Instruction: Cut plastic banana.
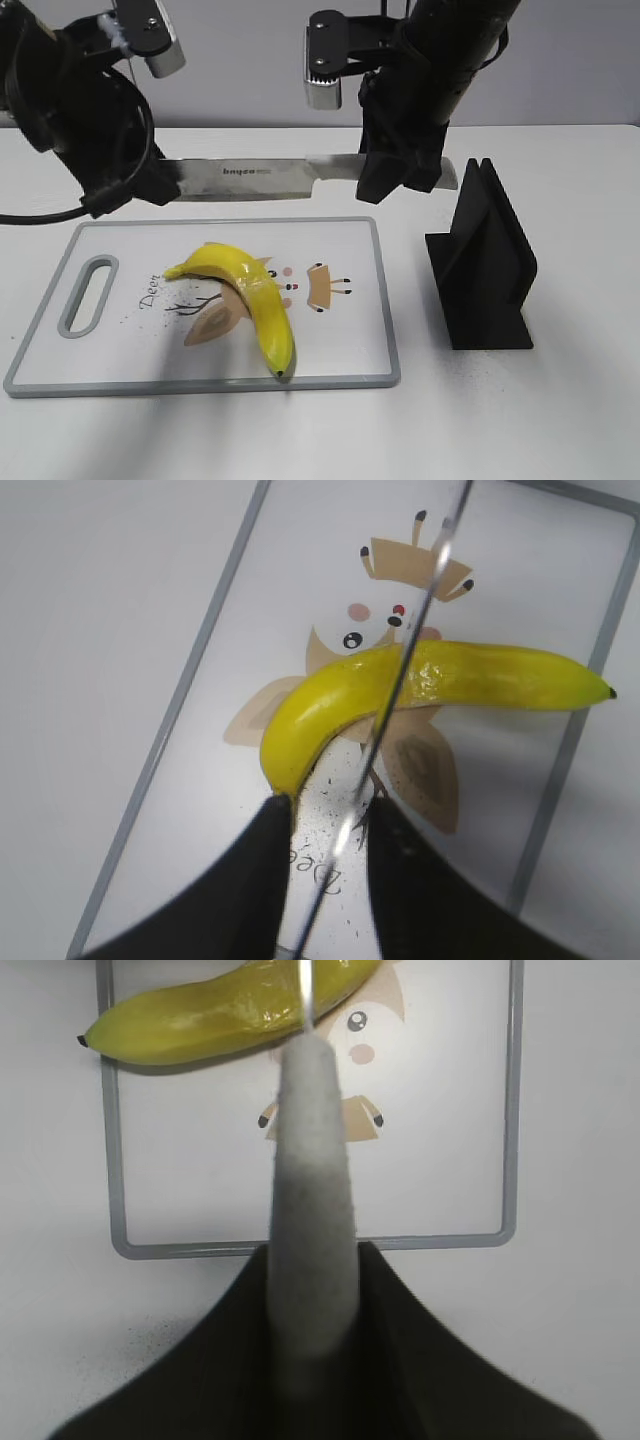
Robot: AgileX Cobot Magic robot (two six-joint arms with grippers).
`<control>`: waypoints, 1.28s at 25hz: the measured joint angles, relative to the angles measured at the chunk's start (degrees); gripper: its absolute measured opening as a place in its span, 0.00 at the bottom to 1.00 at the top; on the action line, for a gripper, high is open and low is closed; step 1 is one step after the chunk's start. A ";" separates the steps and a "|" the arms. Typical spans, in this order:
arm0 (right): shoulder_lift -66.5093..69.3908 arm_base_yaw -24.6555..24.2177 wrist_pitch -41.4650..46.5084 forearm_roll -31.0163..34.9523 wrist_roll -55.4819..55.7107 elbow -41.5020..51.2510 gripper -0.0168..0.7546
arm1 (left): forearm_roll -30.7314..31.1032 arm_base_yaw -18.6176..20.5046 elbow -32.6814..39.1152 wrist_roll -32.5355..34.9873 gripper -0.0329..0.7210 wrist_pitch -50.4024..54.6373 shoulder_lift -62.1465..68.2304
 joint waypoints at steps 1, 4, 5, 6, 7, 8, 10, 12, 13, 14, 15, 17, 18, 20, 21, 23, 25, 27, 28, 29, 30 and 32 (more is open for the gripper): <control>0.00 0.00 0.00 0.00 0.39 0.00 0.23 | -0.06 0.05 0.00 -0.19 0.46 -0.33 0.00; 0.00 -0.18 -0.18 -1.00 1.34 0.00 0.22 | -0.22 0.05 0.00 -0.46 0.78 -0.34 0.00; 0.00 -0.18 -0.33 -1.37 1.48 0.00 0.22 | -0.22 0.05 0.00 -0.45 0.84 -0.34 -0.05; 0.00 -0.18 -0.33 -1.75 1.52 0.00 0.22 | -0.22 0.05 0.00 -0.47 0.88 -0.34 -0.05; 0.00 -0.18 -0.38 -1.96 1.52 0.00 0.22 | -0.24 0.05 0.00 -0.52 0.89 -0.45 -0.22; 0.00 -0.24 -0.38 -2.03 1.60 0.00 0.22 | -0.24 0.05 0.00 -0.54 0.89 -0.64 -0.55; 0.00 -0.24 -0.46 -2.15 1.73 0.00 0.22 | -0.24 0.05 0.00 -0.82 0.89 -1.75 -1.35; 0.00 -0.24 -0.41 -2.22 2.22 0.00 0.22 | 0.63 0.25 0.00 -4.05 0.89 -3.54 -2.39; 0.00 -0.24 -0.31 -2.22 2.84 0.00 0.22 | 1.55 0.46 -0.07 -7.11 0.89 -4.31 -2.86; 0.00 -0.24 -0.17 -2.22 4.06 0.00 0.22 | 2.56 0.82 -0.21 -10.74 0.89 -4.49 -3.35; 0.00 -0.24 0.20 -2.22 5.67 0.00 0.22 | 4.13 1.21 -0.61 -13.92 0.88 -4.26 -3.77; 0.00 -0.24 1.14 -2.28 8.97 -0.25 0.22 | 7.79 2.19 -1.87 -21.64 0.88 -2.39 -4.29; 0.00 -0.24 1.98 -2.35 10.65 -0.66 0.22 | 10.12 2.61 -2.74 -25.57 0.88 -1.13 -4.46; 0.00 -0.24 3.49 -2.79 14.27 -2.25 0.22 | 14.91 3.71 -4.48 -32.63 0.87 2.31 -4.53; 0.00 -0.24 4.31 -3.27 16.88 -3.25 0.22 | 16.61 4.43 -5.18 -35.87 0.87 4.19 -4.53; 0.00 -0.24 5.66 -4.54 24.20 -5.11 0.22 | 18.75 6.35 -6.63 -39.63 0.87 7.59 -4.53; 0.00 -0.30 6.45 -5.95 31.96 -6.77 0.22 | 19.00 9.04 -7.26 -41.31 0.86 10.46 -4.53; 0.00 -0.85 6.49 -6.86 38.84 -8.08 0.22 | 18.96 12.65 -7.31 -41.84 0.83 12.73 -4.53; 0.00 -1.18 6.49 -6.92 41.96 -8.31 0.22 | 18.73 14.64 -7.19 -41.98 0.83 13.54 -4.53; 0.00 -1.73 6.57 -7.06 45.24 -8.43 0.22 | 18.10 16.28 -6.80 -42.04 0.82 13.99 -4.53; 0.00 -2.46 6.65 -7.21 48.92 -8.50 0.22 | 17.24 18.16 -6.31 -42.17 0.82 14.48 -4.58; 0.00 -4.26 6.72 -7.34 55.69 -8.50 0.22 | 14.92 20.75 -5.03 -42.28 0.82 14.95 -4.94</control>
